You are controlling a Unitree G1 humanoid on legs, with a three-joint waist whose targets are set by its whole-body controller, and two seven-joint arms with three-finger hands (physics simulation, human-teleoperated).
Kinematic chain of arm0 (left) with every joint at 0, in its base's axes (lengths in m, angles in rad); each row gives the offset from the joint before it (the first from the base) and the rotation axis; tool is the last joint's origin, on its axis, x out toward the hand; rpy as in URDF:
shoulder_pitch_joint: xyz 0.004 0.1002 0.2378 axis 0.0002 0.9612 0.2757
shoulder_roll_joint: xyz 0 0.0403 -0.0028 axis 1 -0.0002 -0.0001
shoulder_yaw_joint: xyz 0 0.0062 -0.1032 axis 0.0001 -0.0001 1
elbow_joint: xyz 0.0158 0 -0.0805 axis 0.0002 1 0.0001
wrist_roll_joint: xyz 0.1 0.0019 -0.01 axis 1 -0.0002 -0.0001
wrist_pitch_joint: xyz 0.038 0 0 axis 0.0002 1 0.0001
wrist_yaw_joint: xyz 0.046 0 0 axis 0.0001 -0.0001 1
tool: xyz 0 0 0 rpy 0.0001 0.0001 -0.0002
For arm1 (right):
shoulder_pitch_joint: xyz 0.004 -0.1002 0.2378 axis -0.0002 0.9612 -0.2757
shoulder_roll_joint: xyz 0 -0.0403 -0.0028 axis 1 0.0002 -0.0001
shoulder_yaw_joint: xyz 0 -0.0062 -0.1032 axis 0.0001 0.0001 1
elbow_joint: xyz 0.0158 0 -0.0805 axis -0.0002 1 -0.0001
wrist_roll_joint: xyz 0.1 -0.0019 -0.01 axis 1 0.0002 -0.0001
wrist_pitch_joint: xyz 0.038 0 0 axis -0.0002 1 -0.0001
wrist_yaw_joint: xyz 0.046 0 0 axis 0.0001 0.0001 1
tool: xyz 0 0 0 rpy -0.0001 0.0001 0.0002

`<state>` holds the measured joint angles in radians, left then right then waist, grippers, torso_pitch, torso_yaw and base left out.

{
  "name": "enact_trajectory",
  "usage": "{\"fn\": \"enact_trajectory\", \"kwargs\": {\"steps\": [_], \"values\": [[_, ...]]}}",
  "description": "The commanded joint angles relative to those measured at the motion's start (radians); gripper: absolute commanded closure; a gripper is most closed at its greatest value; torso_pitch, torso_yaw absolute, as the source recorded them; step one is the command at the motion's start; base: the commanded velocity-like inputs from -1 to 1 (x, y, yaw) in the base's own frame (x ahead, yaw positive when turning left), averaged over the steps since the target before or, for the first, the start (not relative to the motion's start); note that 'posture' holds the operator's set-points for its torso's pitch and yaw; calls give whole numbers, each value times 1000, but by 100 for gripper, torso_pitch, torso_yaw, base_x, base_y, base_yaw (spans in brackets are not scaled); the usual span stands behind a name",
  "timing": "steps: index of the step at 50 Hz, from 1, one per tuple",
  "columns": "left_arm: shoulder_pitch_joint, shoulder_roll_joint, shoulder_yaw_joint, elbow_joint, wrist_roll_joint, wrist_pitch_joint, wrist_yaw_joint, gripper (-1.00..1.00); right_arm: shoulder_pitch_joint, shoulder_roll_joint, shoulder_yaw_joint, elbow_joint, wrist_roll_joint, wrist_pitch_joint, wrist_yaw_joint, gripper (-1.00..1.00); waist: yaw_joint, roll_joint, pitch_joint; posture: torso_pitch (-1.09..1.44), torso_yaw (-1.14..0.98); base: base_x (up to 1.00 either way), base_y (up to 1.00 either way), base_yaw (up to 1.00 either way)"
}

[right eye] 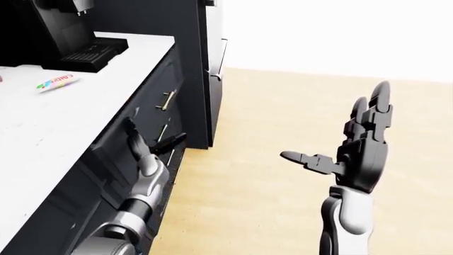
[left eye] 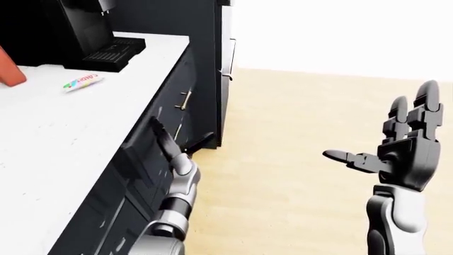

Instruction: Close the right drawer.

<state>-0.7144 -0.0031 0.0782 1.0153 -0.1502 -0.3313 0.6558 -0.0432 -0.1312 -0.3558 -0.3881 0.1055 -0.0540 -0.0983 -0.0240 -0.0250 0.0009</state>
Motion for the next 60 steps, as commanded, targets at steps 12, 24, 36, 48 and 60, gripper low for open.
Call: {"fn": "enact_trajectory", "kwargs": {"steps": [12, 24, 36, 48, 60], "values": [[-63, 55, 43, 18, -44, -40, 32, -100, -20, -11, 1, -31, -6, -27, 0, -100, 8, -3, -21, 0, 0, 0, 0, 0], [-97, 100, 72, 68, -89, -47, 29, -100, -18, -10, 0, -32, -5, -27, 1, -100, 5, -1, -21, 0, 0, 0, 0, 0], [-126, 153, 98, 99, -138, -42, 39, -100, -22, -11, 2, -27, -5, -27, 0, -100, 1, 2, -21, 0, 0, 0, 0, 0], [-139, 186, 112, 109, -171, -39, 43, -100, -23, -10, 8, -20, -9, -33, 0, -100, -1, 4, -21, 0, 0, 0, 0, 0], [-149, 225, 132, 125, -204, -38, 41, -100, -24, -10, 10, -14, -12, -35, -1, -100, -4, 4, -17, 0, 0, 0, 0, 0]]}}
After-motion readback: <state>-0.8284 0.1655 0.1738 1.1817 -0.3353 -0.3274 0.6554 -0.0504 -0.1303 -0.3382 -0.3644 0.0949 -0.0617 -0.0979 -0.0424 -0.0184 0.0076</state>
